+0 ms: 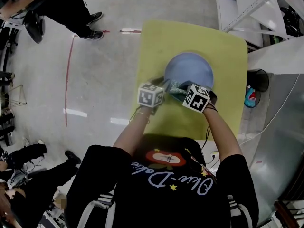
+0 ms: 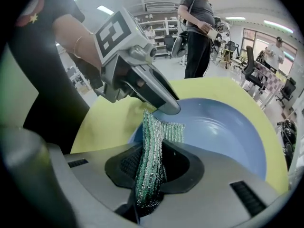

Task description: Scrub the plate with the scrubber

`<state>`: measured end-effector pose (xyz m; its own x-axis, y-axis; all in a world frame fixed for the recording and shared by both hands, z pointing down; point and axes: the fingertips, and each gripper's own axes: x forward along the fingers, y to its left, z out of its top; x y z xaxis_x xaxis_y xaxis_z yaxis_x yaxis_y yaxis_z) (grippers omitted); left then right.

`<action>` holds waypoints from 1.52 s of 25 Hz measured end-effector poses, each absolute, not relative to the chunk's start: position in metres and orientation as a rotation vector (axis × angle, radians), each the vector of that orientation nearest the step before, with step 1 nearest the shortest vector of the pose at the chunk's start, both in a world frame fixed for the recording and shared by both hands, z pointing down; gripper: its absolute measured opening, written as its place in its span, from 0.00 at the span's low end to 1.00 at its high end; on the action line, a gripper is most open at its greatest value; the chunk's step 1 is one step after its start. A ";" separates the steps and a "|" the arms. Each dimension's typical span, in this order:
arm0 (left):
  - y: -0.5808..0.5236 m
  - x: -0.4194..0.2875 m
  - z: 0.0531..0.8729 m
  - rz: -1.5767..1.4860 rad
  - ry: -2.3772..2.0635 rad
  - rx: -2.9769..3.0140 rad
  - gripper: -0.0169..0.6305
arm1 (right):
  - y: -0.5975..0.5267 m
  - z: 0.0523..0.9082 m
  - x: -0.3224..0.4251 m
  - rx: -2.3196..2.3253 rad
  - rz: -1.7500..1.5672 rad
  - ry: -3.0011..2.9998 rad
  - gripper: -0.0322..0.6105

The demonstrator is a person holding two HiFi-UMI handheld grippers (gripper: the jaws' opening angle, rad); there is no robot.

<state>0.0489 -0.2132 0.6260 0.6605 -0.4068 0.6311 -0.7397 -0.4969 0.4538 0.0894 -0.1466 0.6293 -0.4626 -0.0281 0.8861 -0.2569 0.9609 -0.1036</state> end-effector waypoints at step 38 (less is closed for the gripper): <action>-0.213 0.048 0.626 0.648 -0.904 2.141 0.18 | -0.179 0.632 0.113 0.316 0.194 -2.017 0.16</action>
